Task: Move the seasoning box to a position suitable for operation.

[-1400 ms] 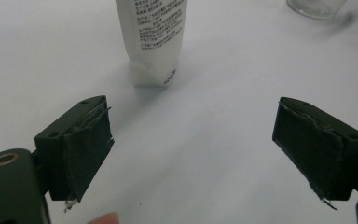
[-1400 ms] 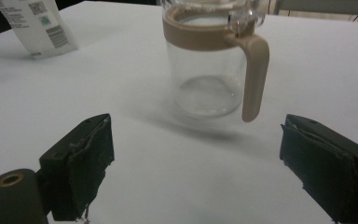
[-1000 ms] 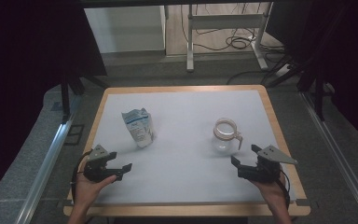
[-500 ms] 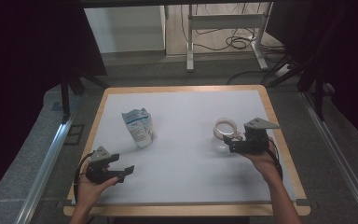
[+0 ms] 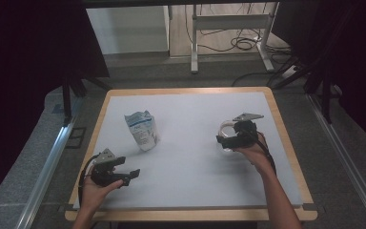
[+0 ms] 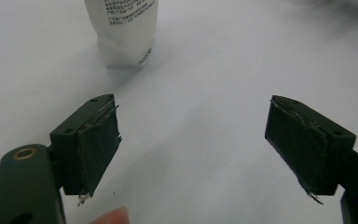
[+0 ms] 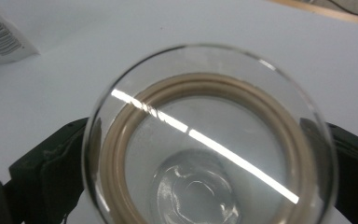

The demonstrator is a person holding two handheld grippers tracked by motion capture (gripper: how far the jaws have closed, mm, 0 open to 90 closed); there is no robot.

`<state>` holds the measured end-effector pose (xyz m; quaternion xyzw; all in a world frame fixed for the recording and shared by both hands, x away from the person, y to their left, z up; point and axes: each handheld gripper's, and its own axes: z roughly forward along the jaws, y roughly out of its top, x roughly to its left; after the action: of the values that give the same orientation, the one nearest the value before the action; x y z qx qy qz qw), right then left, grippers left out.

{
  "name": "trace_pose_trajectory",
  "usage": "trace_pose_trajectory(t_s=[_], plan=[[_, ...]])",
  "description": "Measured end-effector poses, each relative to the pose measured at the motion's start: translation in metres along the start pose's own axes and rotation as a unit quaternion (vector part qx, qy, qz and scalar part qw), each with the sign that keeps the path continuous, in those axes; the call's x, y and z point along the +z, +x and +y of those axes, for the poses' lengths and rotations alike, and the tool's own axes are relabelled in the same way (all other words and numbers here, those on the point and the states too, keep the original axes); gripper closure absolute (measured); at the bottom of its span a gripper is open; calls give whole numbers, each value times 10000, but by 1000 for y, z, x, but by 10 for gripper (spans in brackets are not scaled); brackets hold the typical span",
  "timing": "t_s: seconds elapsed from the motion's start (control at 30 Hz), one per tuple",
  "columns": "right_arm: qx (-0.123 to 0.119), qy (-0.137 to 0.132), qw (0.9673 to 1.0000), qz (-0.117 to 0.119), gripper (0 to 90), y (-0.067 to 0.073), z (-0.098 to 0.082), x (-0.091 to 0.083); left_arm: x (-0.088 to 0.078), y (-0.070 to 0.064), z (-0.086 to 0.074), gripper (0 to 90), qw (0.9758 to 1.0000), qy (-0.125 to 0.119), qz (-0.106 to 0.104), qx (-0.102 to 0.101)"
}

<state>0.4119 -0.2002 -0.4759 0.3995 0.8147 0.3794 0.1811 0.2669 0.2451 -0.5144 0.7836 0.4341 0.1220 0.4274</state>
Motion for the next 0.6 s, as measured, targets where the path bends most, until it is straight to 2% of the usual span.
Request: trace_pose_trajectory(t_s=[0.13, 0.3, 0.6], plan=[[-55, 107, 9999, 51, 29, 1, -2, 6, 0, 0, 0, 179, 10000, -3, -14, 5], [-128, 150, 9998, 74, 99, -2, -3, 7, -1, 1, -1, 179, 10000, -21, -32, -12], [-219, 111, 9996, 101, 109, -3, -4, 7, 0, 0, -3, 178, 10000, 14, -24, -30]])
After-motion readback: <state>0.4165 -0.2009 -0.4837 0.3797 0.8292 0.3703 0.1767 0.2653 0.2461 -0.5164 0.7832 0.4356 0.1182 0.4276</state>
